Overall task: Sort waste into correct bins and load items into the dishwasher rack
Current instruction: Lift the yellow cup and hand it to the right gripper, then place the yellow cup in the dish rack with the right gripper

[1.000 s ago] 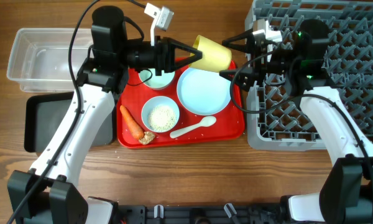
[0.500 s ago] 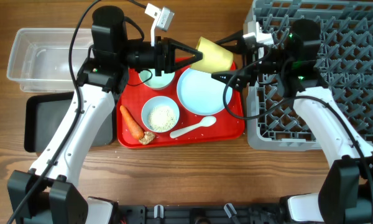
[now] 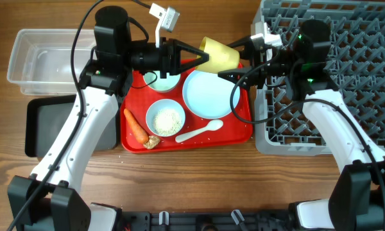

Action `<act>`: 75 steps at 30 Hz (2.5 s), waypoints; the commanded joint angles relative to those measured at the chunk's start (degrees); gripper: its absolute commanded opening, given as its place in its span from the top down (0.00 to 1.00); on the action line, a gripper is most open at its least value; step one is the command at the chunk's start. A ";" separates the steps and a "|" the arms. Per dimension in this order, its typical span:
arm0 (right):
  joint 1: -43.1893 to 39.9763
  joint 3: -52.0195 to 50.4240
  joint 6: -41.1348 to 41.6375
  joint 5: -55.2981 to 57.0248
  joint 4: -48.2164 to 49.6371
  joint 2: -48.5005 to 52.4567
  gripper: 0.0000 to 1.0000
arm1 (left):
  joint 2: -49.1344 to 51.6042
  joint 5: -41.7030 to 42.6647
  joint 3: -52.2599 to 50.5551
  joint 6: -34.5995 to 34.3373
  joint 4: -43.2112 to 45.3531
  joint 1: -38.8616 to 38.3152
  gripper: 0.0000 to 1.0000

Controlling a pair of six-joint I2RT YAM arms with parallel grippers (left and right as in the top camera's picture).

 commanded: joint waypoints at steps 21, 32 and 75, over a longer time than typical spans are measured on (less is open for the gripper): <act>0.07 0.96 12.02 30.77 -3.91 0.57 0.51 | 0.22 -12.50 0.79 3.39 -6.69 8.66 0.81; -4.33 0.98 12.26 44.96 -15.80 -3.91 0.57 | 0.22 -42.62 0.79 11.76 -24.90 12.83 0.78; -45.16 12.15 13.51 76.76 -66.12 1.57 0.15 | 0.22 -49.94 0.79 11.98 -28.72 12.55 0.85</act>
